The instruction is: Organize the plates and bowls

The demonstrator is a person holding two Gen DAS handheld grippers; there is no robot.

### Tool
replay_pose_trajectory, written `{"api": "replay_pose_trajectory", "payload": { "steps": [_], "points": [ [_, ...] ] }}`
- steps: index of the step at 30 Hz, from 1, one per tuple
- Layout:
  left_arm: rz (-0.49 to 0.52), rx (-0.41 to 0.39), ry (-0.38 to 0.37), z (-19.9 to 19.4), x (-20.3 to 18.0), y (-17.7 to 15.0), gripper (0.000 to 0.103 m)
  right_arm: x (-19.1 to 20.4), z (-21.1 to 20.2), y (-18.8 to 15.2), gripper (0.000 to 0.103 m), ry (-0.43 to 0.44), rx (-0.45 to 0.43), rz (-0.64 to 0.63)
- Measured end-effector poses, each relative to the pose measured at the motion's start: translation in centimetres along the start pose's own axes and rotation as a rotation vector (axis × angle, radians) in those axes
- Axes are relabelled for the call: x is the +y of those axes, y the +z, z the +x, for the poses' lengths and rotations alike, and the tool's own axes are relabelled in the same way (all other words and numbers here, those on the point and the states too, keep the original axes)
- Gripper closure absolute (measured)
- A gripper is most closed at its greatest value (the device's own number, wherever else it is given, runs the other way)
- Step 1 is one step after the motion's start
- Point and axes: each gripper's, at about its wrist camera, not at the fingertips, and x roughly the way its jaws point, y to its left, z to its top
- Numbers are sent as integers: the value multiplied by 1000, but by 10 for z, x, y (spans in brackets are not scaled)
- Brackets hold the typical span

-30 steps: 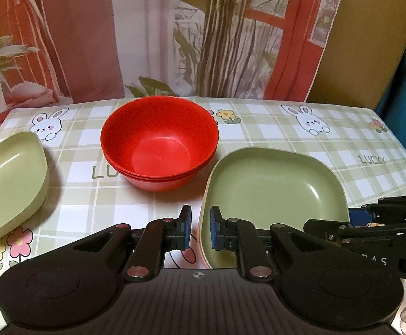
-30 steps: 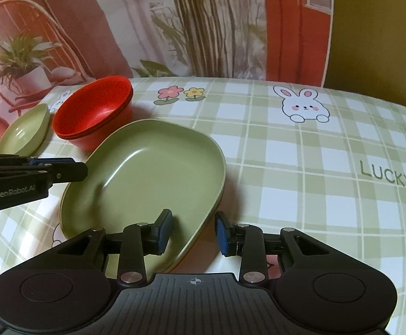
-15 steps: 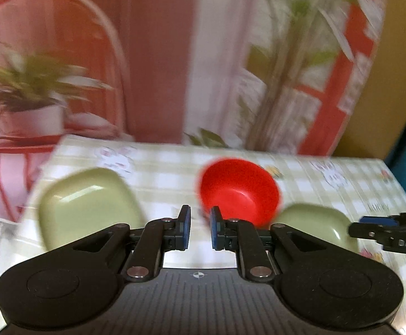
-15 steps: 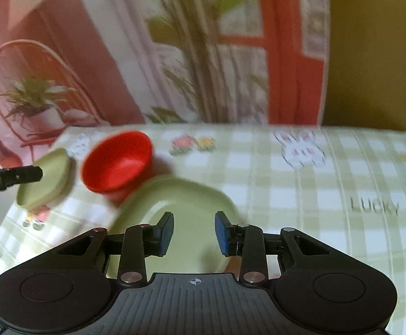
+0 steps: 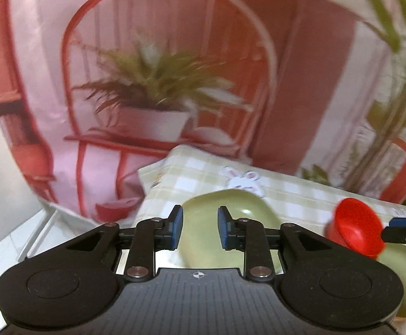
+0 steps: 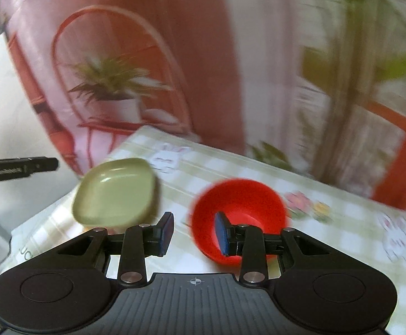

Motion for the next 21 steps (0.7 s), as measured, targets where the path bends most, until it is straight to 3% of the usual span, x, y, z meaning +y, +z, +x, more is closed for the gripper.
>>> {"api": "replay_pose_trajectory", "payload": {
  "steps": [7, 18, 21],
  "points": [
    [-45, 56, 18, 32, 19, -16, 75, 36, 67, 25, 72, 19, 45, -83],
    [-53, 110, 58, 70, 20, -29, 75, 42, 138, 38, 75, -11, 157, -103],
    [-71, 119, 50, 74, 22, -31, 75, 41, 147, 37, 81, 4, 171, -93]
  ]
}}
